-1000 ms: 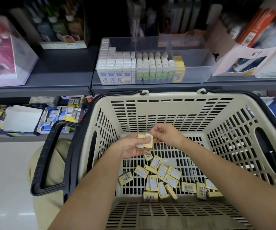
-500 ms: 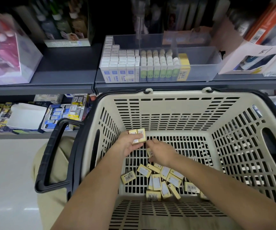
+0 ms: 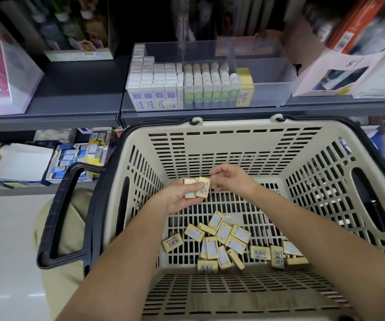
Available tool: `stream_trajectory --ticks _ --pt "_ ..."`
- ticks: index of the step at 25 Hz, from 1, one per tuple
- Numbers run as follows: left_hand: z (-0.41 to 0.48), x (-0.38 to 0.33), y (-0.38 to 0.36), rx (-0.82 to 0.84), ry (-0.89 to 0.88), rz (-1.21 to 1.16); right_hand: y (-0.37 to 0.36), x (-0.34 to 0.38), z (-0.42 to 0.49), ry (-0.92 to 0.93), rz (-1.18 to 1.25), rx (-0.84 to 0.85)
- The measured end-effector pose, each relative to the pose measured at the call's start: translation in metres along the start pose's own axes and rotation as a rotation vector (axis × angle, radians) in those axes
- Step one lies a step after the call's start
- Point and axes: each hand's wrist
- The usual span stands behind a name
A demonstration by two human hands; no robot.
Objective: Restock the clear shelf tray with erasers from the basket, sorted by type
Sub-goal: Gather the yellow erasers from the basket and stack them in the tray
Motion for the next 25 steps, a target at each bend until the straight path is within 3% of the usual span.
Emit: stream_trajectory --ticks 5,10,15,21,25 --pt "0.002 0.007 0.006 -0.106 0.020 0.008 0.000 -0.034 -0.011 0.054 -0.836 0.259" --pt "0.000 0.008 0.005 -0.120 0.051 0.038 -0.025 -0.053 -0.022 0.221 -1.164 0.308" --pt "0.000 0.005 0.001 -0.133 0.036 0.061 -0.009 -0.040 -0.026 0.158 -0.938 0.168" --pt "-0.006 0.000 -0.017 -0.038 0.066 0.092 0.032 0.003 -0.039 0.147 -0.245 0.051" --pt "-0.013 -0.011 -0.035 0.031 0.028 0.062 0.049 0.012 -0.052 0.117 -0.108 -0.019"
Point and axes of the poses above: each hand's wrist, its own z-axis towards the middle knuckle, its own y-axis out of the back of the hand, x = y × z, and after that the axes turned 12 degrees about -z, right-handed
